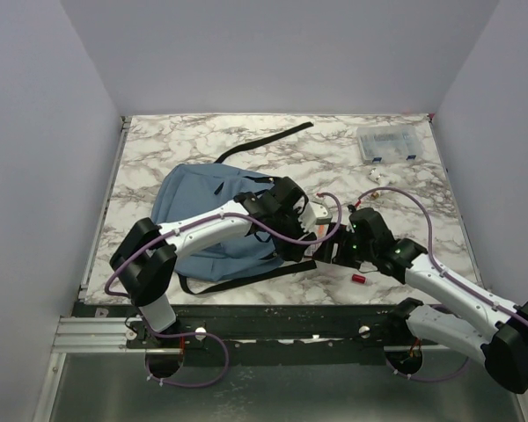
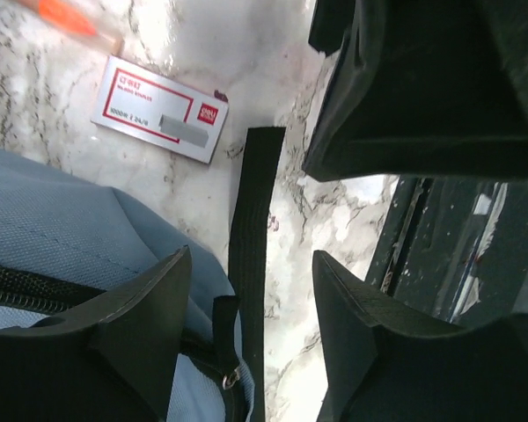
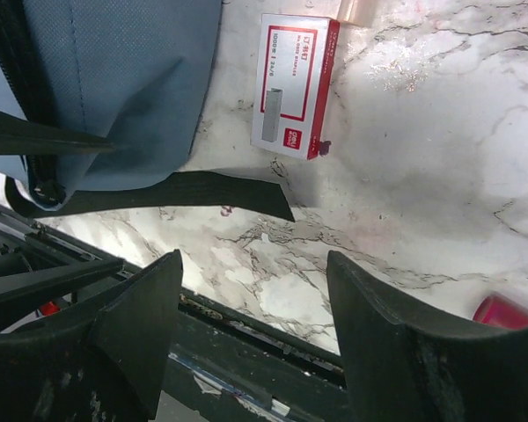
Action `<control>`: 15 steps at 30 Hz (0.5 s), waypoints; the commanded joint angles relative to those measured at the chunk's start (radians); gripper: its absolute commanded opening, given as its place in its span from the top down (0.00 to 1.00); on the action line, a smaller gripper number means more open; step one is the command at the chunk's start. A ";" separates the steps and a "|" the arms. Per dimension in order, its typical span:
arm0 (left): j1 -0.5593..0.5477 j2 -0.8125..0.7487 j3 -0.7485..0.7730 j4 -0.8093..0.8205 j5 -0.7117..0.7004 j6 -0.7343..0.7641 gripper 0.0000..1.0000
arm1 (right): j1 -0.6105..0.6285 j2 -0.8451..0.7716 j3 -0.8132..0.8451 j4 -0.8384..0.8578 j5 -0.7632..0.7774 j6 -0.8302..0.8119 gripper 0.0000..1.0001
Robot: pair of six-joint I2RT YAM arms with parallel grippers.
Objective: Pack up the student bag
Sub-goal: Zip the student bag at the center of the board.
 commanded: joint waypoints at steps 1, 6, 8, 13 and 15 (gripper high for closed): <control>-0.010 -0.013 -0.040 -0.027 -0.031 0.064 0.43 | 0.000 0.019 -0.008 0.029 -0.035 -0.008 0.30; -0.015 -0.028 -0.067 -0.023 -0.093 0.085 0.58 | 0.000 0.018 -0.007 0.034 -0.049 -0.009 0.30; -0.017 -0.039 -0.070 -0.019 -0.119 0.091 0.65 | -0.001 0.016 -0.011 0.046 -0.059 -0.010 0.30; -0.021 -0.086 -0.104 0.000 -0.124 0.111 0.72 | 0.000 0.030 -0.025 0.092 -0.095 0.006 0.31; -0.023 -0.097 -0.108 0.004 -0.126 0.116 0.81 | 0.000 0.043 -0.022 0.106 -0.106 0.012 0.31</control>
